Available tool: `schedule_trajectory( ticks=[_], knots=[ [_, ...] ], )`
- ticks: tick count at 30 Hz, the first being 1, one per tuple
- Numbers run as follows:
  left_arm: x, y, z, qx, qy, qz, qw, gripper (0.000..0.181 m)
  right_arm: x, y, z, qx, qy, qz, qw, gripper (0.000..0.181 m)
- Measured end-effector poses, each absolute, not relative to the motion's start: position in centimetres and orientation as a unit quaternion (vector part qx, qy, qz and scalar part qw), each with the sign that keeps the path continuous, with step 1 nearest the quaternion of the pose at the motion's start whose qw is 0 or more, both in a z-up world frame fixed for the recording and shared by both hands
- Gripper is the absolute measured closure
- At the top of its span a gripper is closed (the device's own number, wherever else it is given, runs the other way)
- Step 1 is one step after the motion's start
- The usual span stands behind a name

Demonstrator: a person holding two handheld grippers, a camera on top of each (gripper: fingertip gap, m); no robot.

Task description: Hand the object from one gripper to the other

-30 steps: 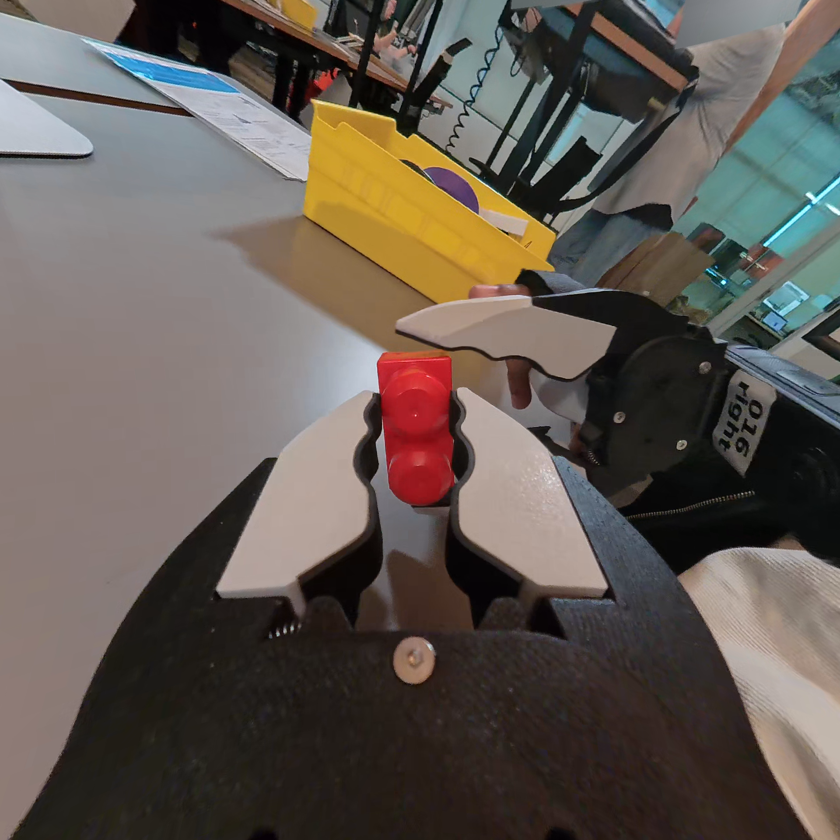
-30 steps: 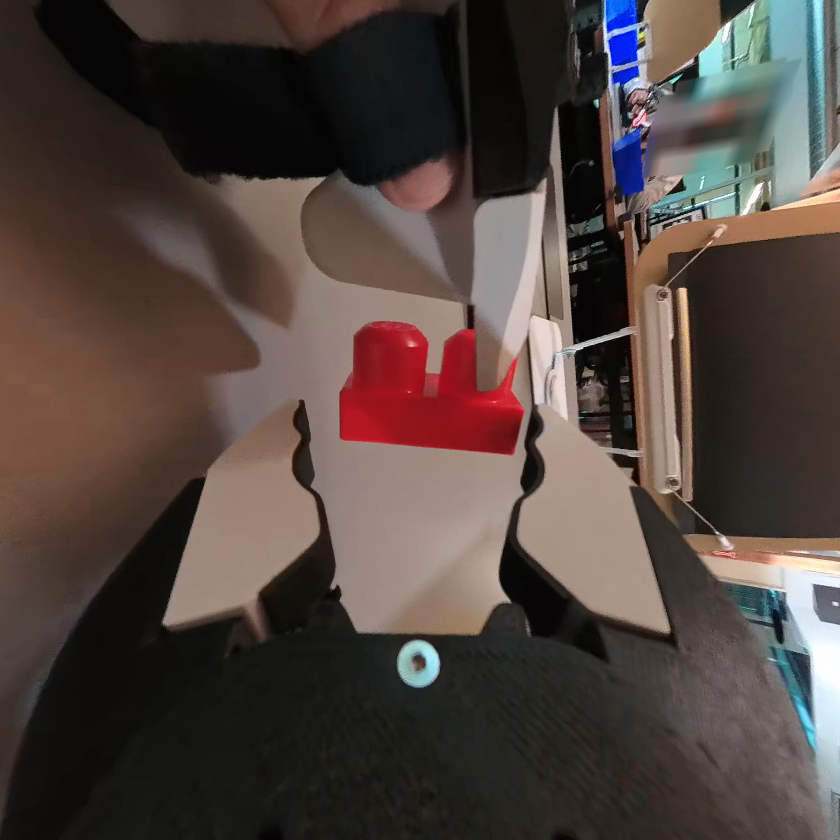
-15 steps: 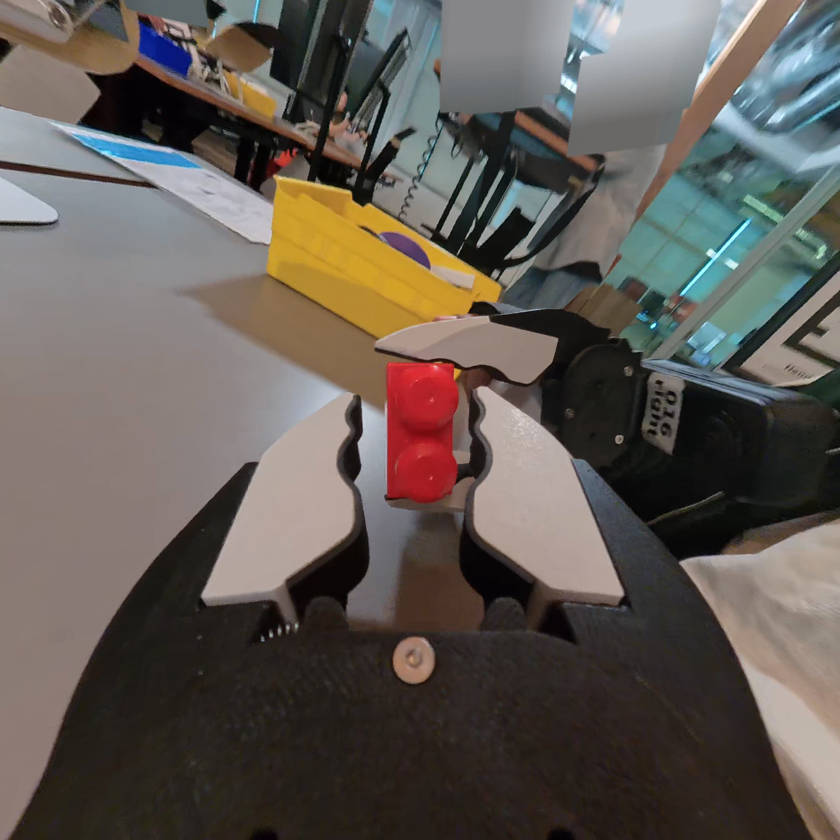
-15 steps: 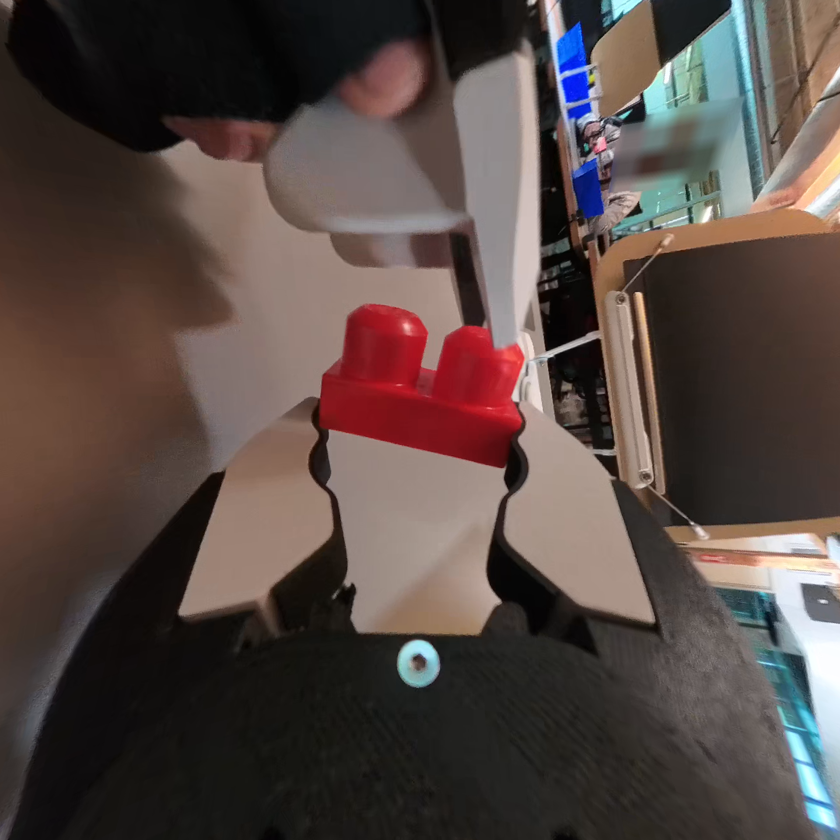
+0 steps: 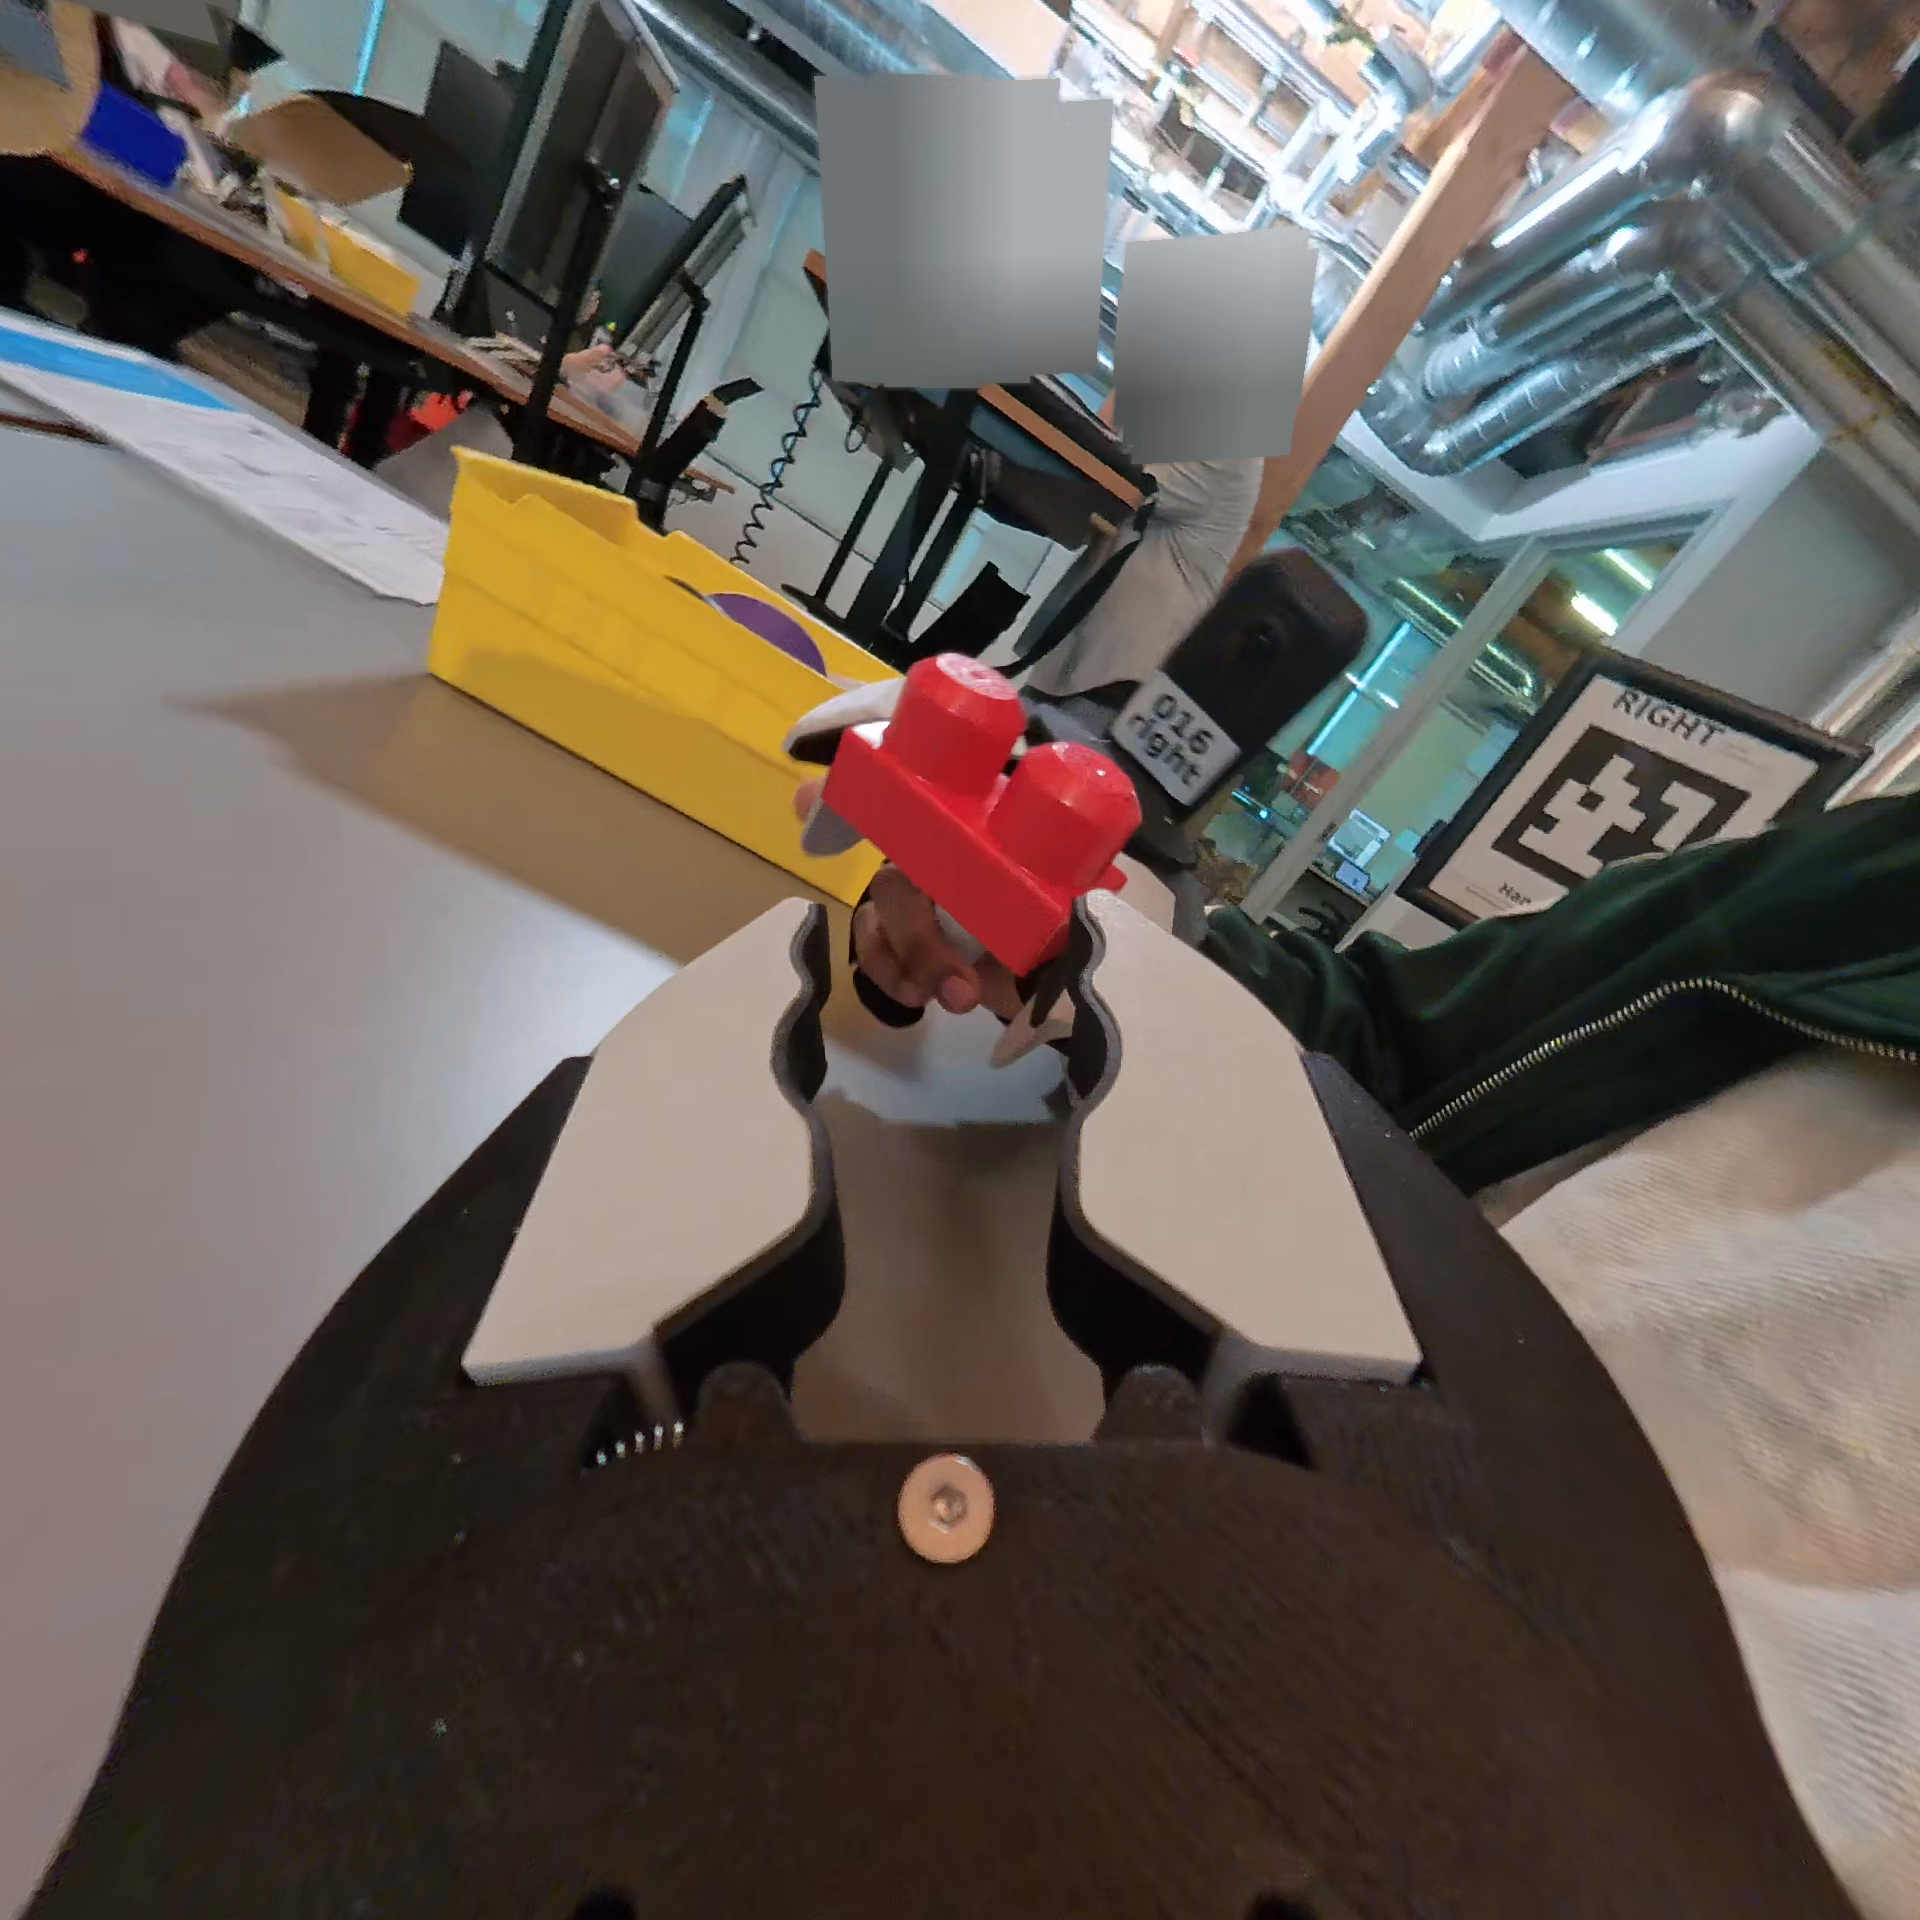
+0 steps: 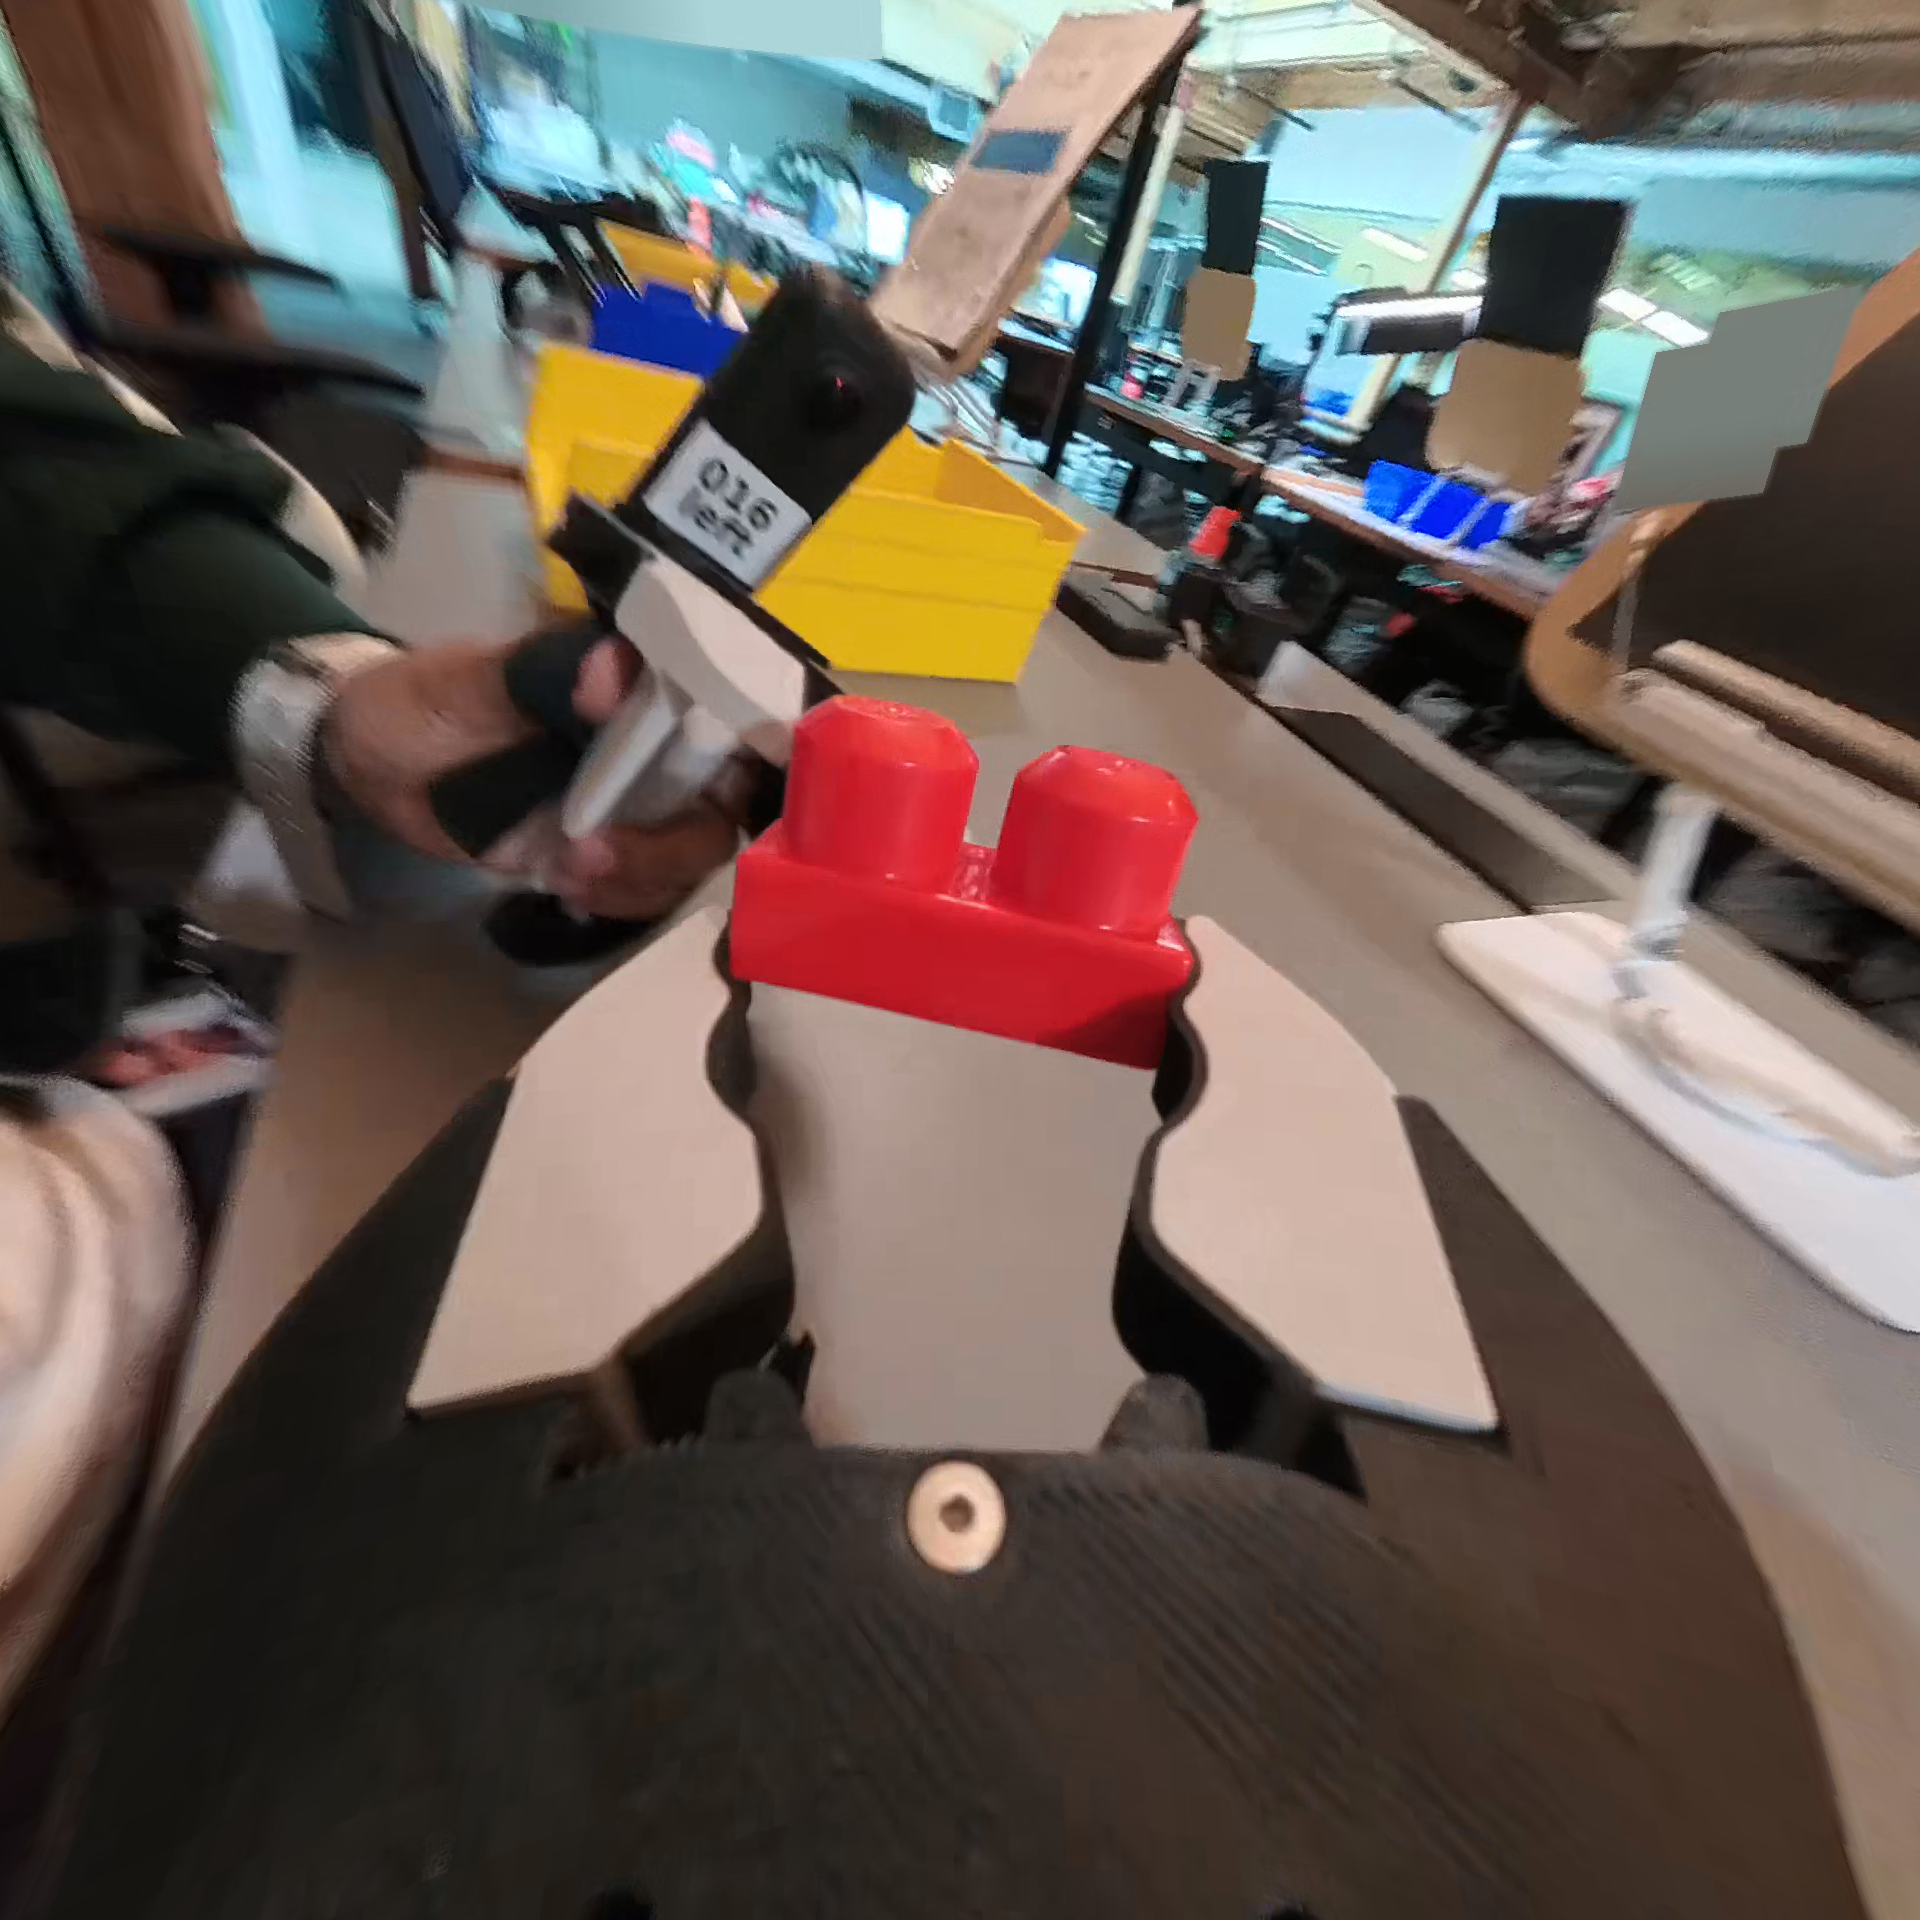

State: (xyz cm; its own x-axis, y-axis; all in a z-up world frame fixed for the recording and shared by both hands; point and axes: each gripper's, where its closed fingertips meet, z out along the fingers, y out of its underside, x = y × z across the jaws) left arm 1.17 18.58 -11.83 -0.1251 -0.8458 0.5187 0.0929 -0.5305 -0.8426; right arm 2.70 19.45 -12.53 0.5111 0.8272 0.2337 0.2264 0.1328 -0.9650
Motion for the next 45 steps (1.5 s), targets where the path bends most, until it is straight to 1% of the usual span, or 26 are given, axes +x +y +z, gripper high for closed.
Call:
schedule_trajectory(
  ticks=[3,6,7,9,12,17,22,30,33,40,43,45],
  knots=[
    [1.2,17.8,-10.9,-0.531,0.363,-0.669,0.373,0.129,2.4,18.9,-12.3,-0.618,-0.389,0.359,0.582,0.104],
    [1.0,17.2,-10.0,-0.502,0.382,-0.671,0.391,0.117,2.3,18.4,-12.2,-0.613,-0.362,0.441,0.546,0.104],
    [1.0,17.0,-9.7,-0.493,0.386,-0.672,0.396,0.116,2.3,18.4,-12.2,-0.612,-0.357,0.454,0.540,0.104],
    [1.0,16.6,-9.2,-0.482,0.391,-0.672,0.404,0.108,2.1,17.9,-11.9,-0.598,-0.359,0.476,0.535,0.104],
    [1.3,16.2,-9.4,-0.480,0.403,-0.670,0.398,0.101,1.3,16.8,-11.5,-0.570,-0.377,0.499,0.534,0.104],
    [1.8,15.2,-9.5,-0.475,0.420,-0.669,0.387,0.091,-0.3,15.5,-12.5,-0.563,-0.425,0.481,0.521,0.104],
    [2.3,14.1,-10.0,-0.471,0.459,-0.643,0.392,0.092,-0.9,15.1,-13.0,-0.562,-0.441,0.475,0.513,0.104],
    [2.3,14.2,-9.9,-0.475,0.454,-0.643,0.393,0.105,-1.1,14.7,-13.3,-0.559,-0.452,0.474,0.508,0.104],
    [2.2,14.3,-10.1,-0.478,0.458,-0.639,0.392,0.115,-1.3,14.6,-13.4,-0.559,-0.457,0.468,0.509,0.104],
    [2.2,14.5,-10.1,-0.484,0.462,-0.629,0.396,0.115,-1.3,14.9,-13.5,-0.561,-0.455,0.461,0.515,0.104],
    [2.0,15.0,-10.0,-0.489,0.467,-0.609,0.415,0.115,-0.9,15.8,-13.5,-0.580,-0.432,0.452,0.522,0.083],
    [1.8,15.6,-10.0,-0.495,0.468,-0.593,0.430,0.115,-0.3,16.7,-13.4,-0.591,-0.409,0.451,0.530,0.076]
  ],
)
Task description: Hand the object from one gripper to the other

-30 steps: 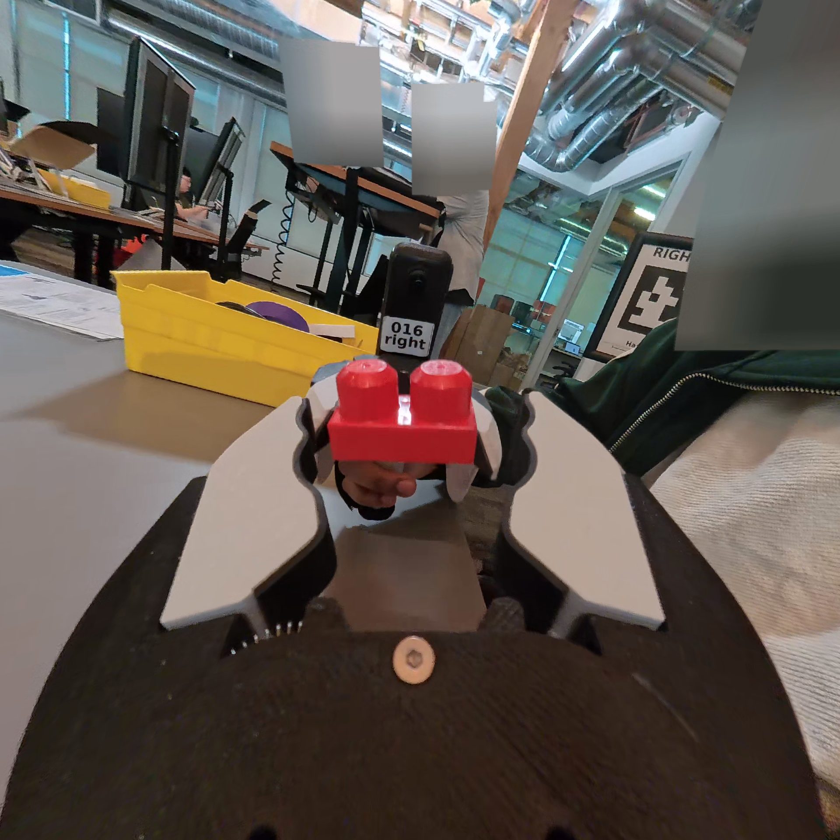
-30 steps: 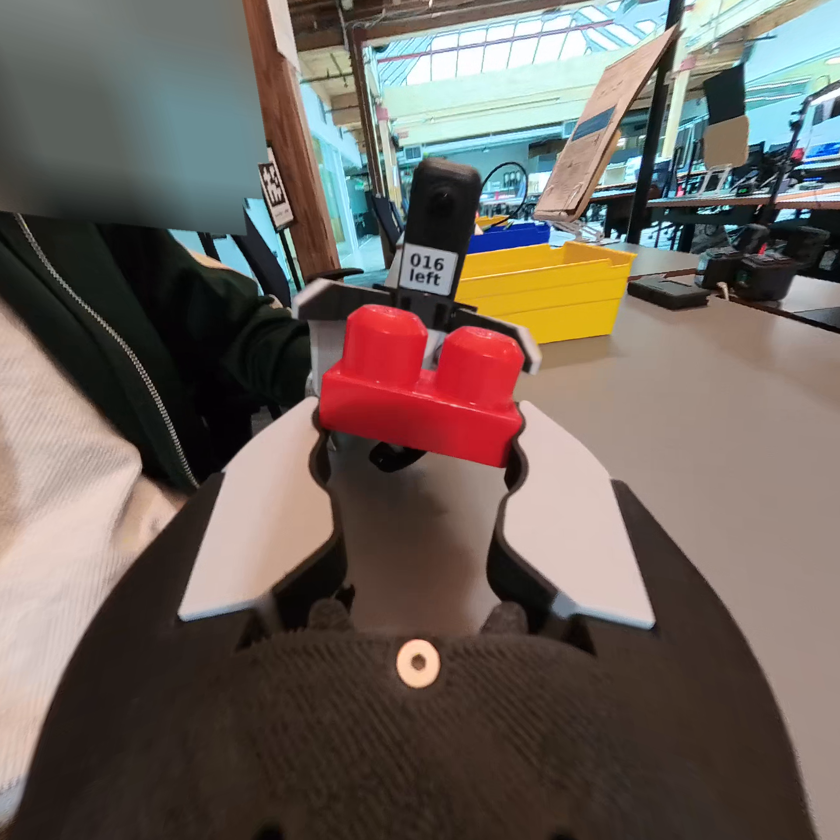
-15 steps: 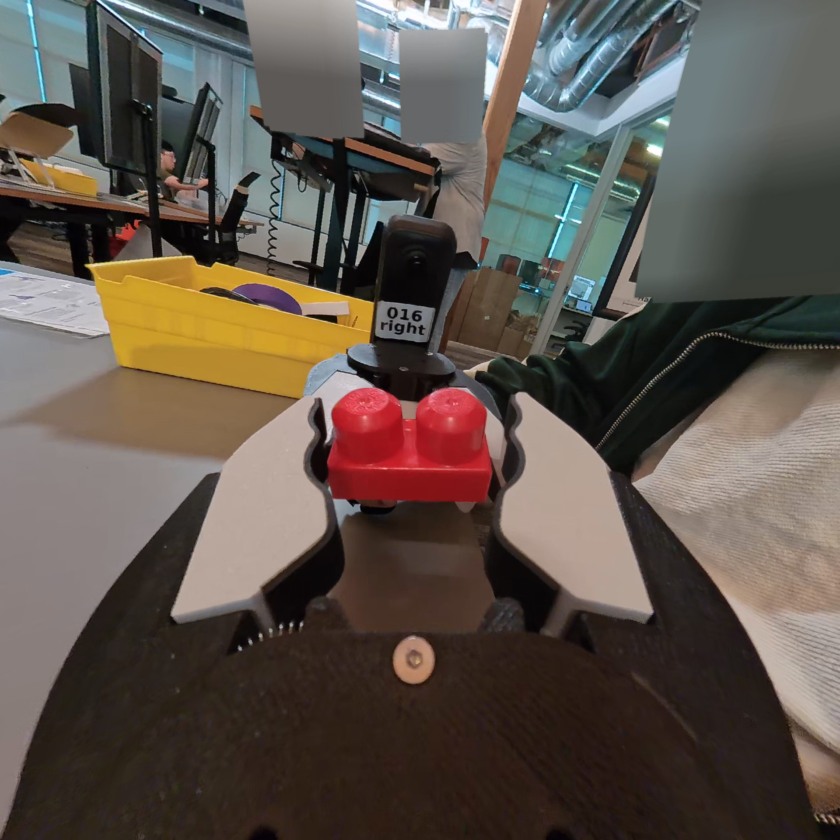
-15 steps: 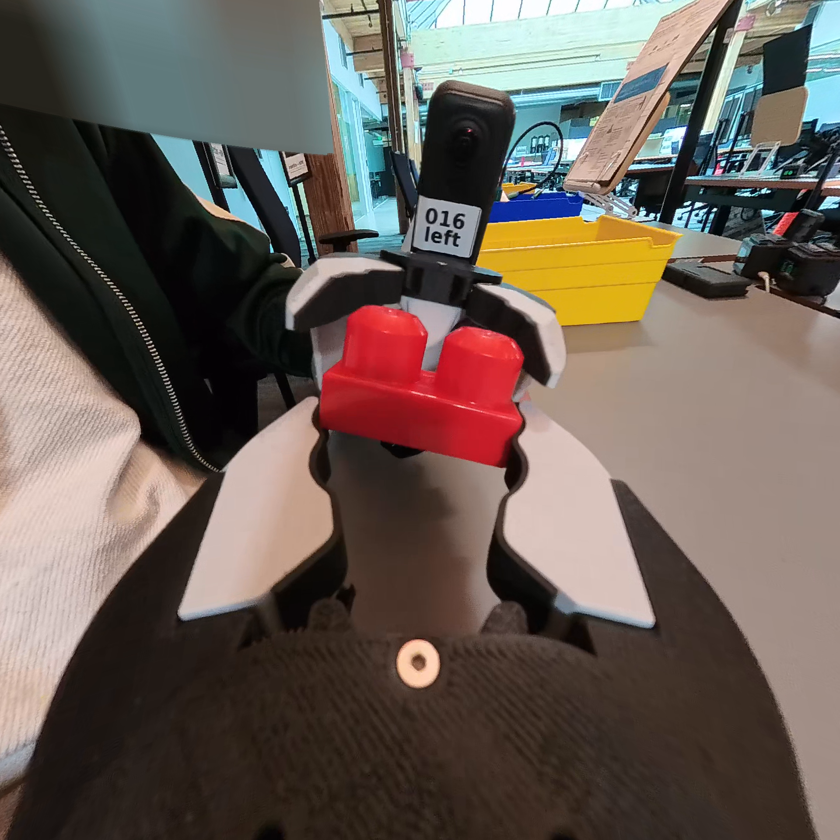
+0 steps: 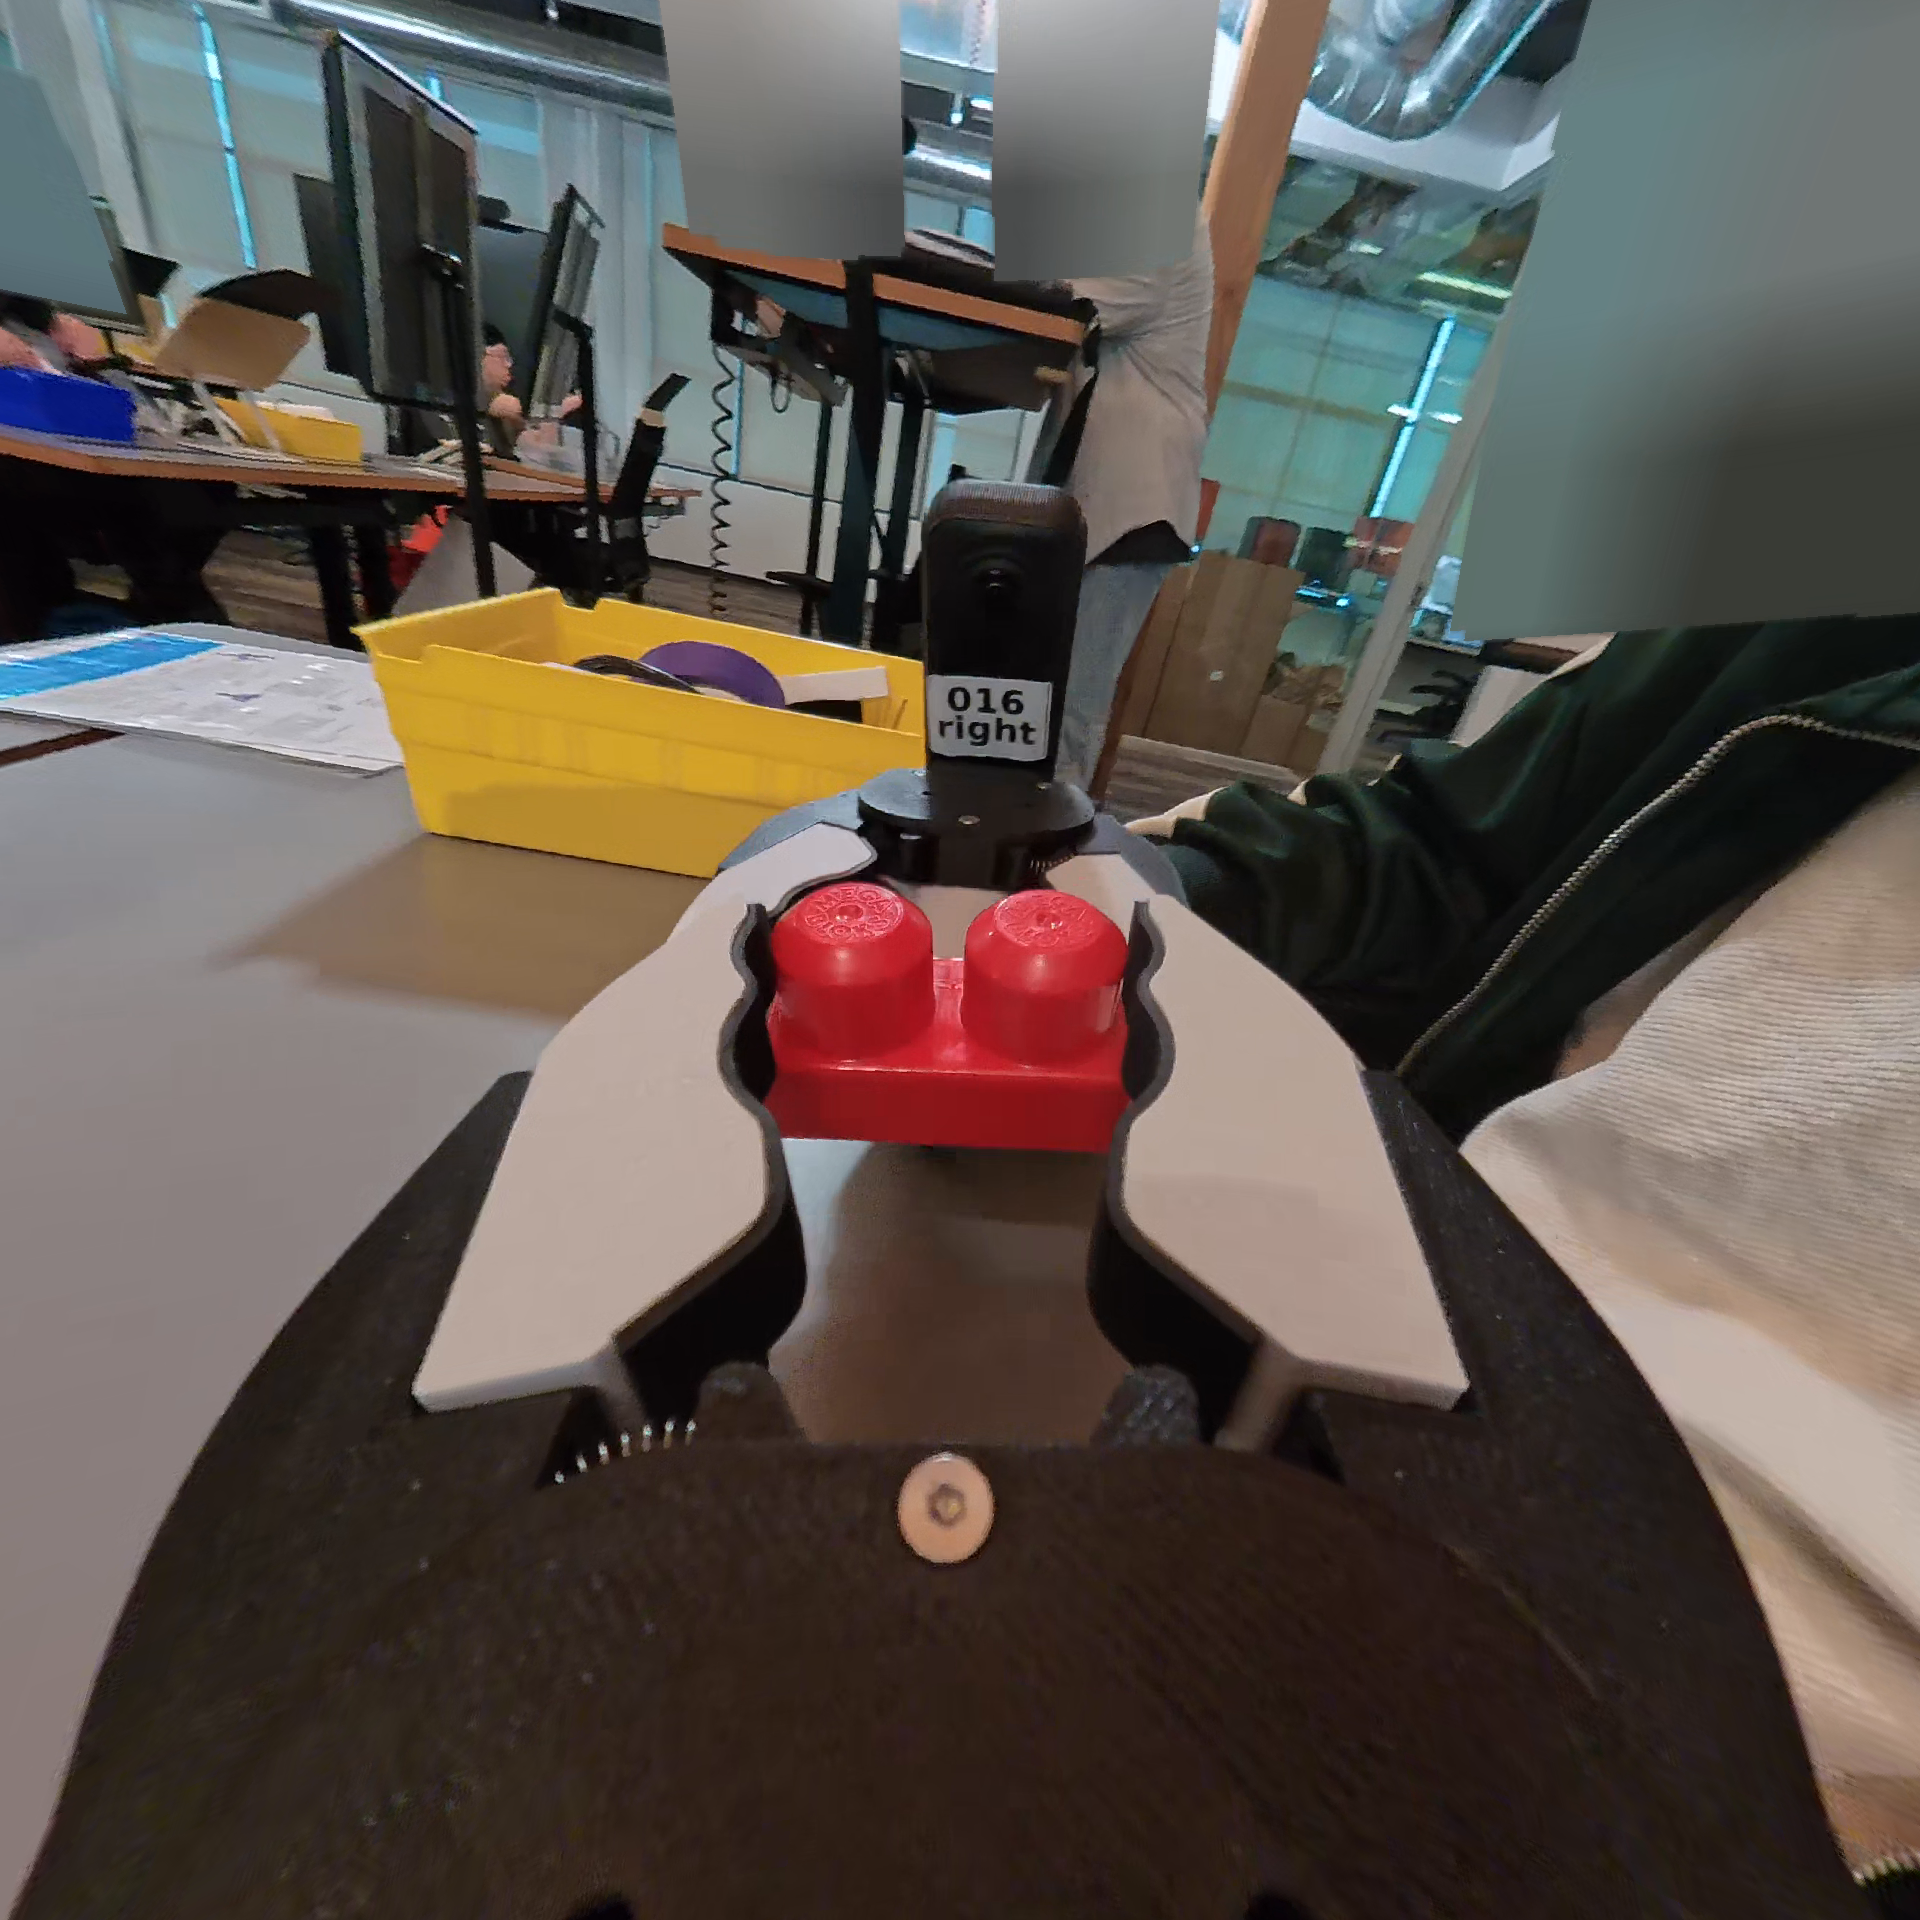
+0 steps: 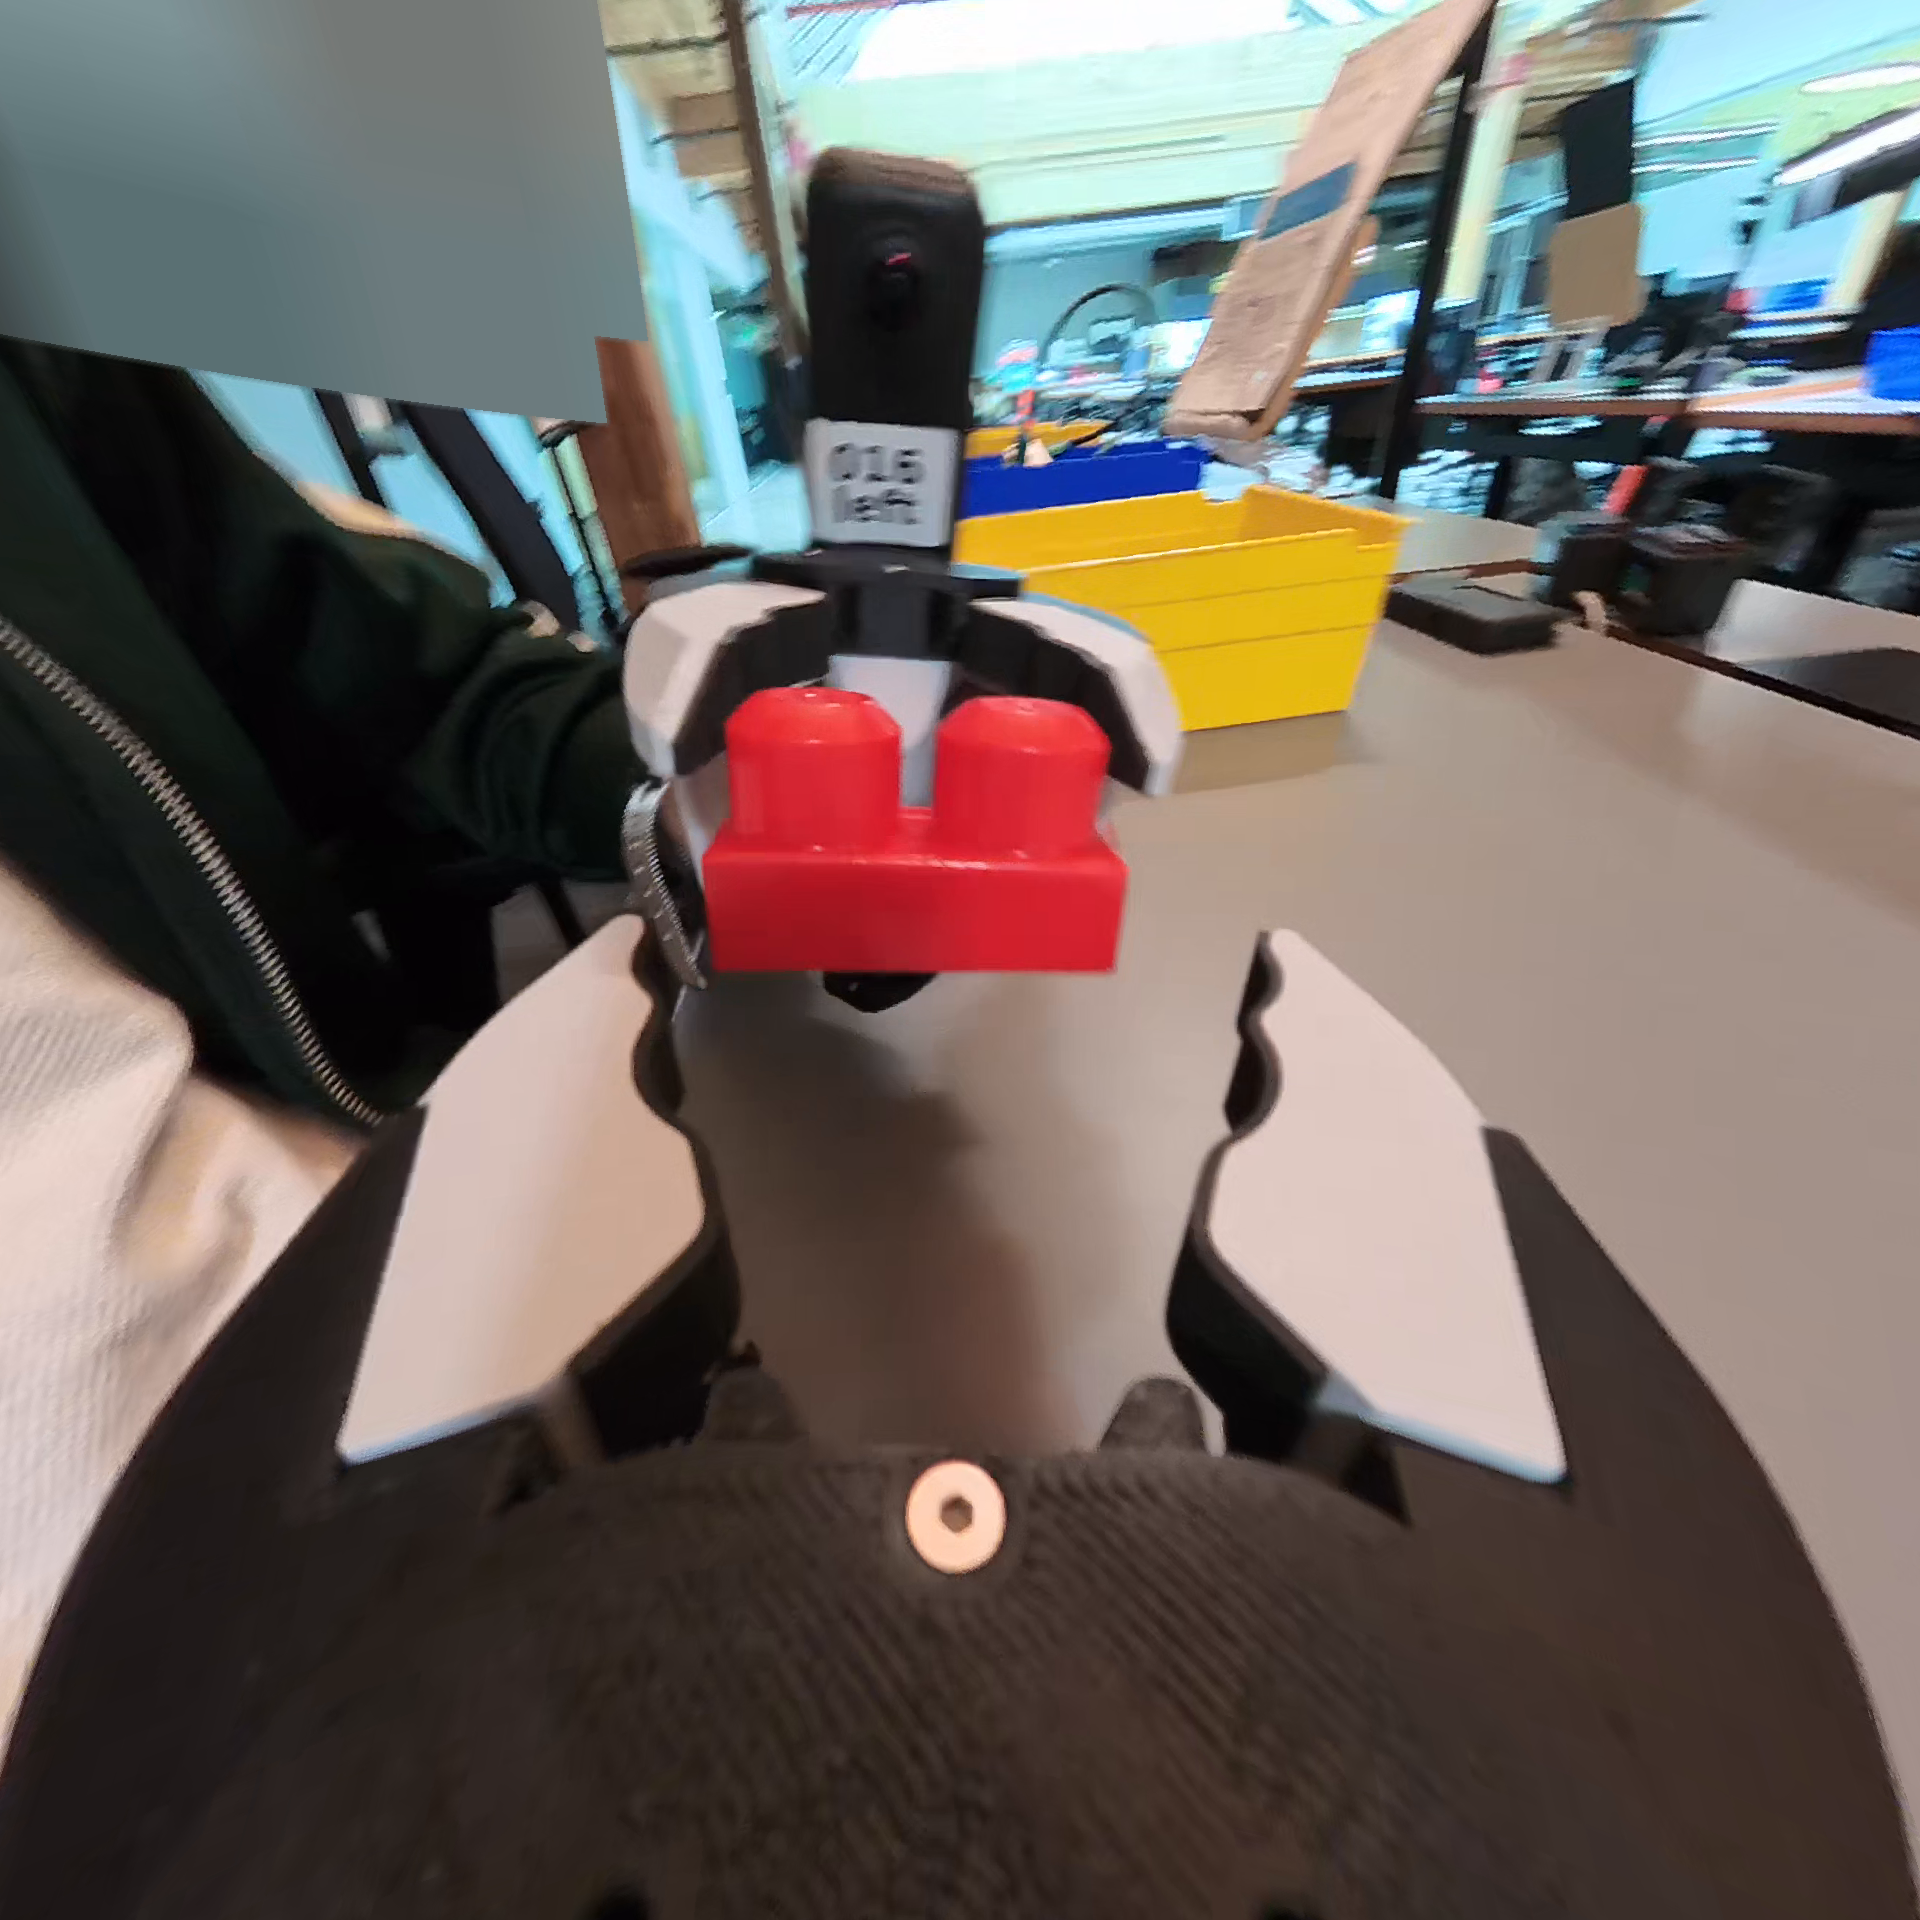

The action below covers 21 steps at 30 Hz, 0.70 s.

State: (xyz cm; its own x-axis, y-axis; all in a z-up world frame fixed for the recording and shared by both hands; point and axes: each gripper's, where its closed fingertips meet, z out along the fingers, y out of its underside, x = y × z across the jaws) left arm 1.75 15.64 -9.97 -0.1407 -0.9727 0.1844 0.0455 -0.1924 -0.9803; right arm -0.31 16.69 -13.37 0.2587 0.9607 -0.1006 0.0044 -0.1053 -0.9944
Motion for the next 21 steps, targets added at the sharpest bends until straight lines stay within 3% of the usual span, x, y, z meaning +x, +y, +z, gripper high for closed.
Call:
schedule_trajectory(
  ticks=[7,12,21],
  knots=[
    [0.9,17.5,-9.9,-0.509,0.458,-0.562,0.464,0.115,1.4,18.3,-12.8,-0.609,-0.339,0.491,0.522,0.086],
    [1.0,17.8,-11.1,-0.504,0.529,-0.449,0.515,0.115,1.9,19.2,-13.2,-0.651,-0.247,0.557,0.452,0.110],
    [1.9,16.9,-13.0,-0.472,0.614,-0.310,0.551,0.115,0.7,18.2,-13.0,-0.640,-0.121,0.689,0.319,0.114]
  ],
)
